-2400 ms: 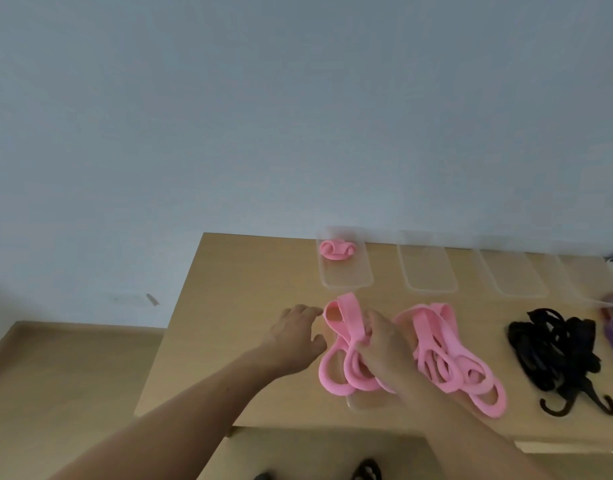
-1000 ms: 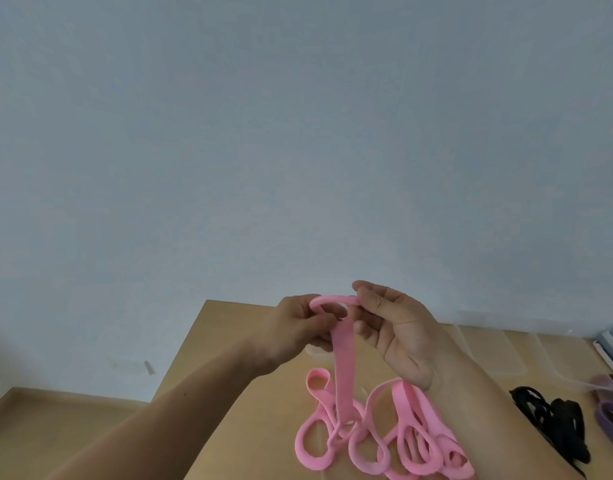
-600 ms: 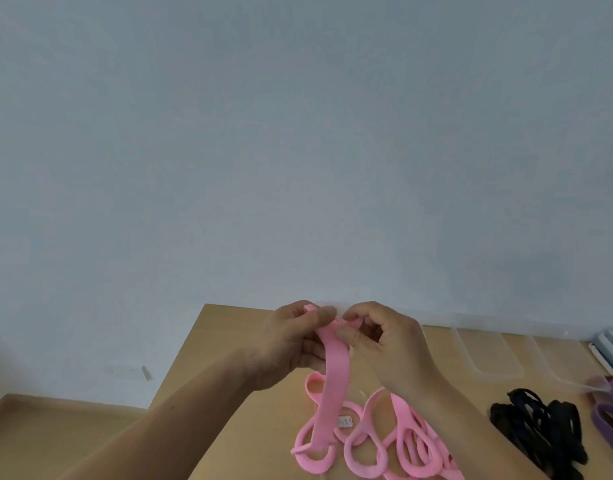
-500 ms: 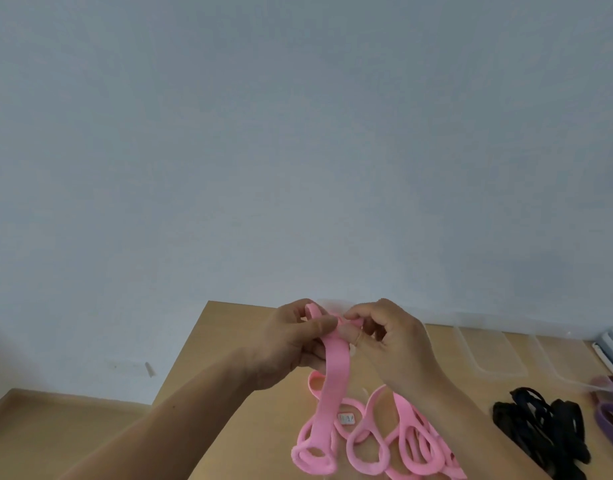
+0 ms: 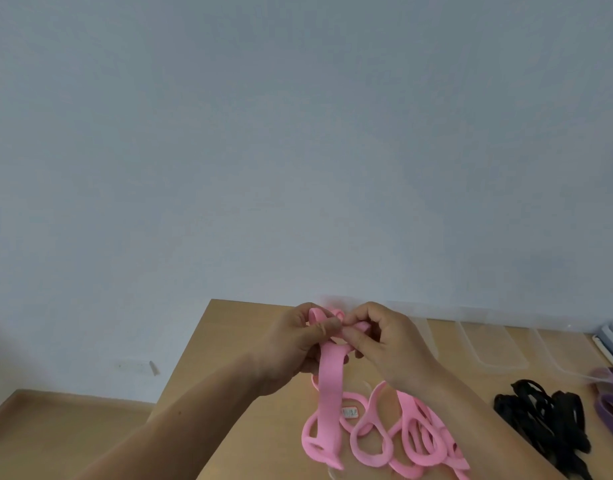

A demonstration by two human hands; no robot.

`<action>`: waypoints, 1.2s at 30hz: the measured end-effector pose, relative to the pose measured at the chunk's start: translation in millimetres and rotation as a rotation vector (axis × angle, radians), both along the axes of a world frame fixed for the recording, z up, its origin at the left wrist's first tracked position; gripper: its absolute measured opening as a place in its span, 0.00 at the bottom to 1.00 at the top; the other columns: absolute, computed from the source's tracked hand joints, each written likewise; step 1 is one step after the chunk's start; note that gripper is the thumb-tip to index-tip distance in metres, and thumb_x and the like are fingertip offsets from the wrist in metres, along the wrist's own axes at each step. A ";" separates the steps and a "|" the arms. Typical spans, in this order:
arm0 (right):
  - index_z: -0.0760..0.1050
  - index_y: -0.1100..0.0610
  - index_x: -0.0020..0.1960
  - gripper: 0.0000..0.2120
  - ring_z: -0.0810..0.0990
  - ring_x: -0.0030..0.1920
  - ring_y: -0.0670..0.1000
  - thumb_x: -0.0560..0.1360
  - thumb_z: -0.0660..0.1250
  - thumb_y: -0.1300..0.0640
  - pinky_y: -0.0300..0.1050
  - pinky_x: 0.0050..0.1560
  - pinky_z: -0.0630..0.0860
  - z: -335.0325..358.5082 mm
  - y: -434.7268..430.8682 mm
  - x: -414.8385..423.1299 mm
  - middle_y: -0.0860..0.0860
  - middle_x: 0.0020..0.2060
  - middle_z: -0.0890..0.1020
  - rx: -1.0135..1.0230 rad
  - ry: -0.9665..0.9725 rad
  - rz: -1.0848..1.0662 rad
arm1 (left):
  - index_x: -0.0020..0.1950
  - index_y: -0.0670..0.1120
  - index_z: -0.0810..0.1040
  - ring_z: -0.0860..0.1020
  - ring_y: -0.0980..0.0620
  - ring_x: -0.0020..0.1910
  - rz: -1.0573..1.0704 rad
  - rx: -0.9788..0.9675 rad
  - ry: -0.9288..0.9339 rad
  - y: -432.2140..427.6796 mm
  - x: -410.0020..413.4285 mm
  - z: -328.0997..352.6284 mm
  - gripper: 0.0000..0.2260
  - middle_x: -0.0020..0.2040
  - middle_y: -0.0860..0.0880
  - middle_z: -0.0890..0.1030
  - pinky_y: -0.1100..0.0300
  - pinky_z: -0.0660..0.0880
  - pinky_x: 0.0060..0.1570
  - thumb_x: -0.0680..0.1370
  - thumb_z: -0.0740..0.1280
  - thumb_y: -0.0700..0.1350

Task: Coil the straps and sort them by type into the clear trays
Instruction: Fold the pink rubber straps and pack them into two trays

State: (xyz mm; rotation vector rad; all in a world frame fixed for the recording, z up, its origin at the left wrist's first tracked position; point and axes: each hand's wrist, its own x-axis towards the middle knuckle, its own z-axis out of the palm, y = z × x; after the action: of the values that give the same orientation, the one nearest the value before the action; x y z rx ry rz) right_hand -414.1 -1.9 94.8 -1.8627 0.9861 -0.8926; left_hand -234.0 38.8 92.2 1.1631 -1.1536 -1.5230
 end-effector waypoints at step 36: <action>0.76 0.44 0.46 0.13 0.79 0.41 0.38 0.74 0.73 0.62 0.30 0.41 0.74 -5.7 4.9 -12.1 0.32 0.41 0.80 -0.229 0.071 -0.077 | 0.62 0.32 0.74 0.78 0.40 0.43 -0.066 0.088 0.059 -4.3 2.4 1.5 0.24 0.47 0.36 0.82 0.53 0.80 0.41 0.74 0.75 0.45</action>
State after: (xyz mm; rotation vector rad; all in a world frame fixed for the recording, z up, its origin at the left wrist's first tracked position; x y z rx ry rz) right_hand -426.2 3.0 89.1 -2.0725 1.0411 -1.0277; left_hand -231.6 34.5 93.7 1.1400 -1.1051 -1.6618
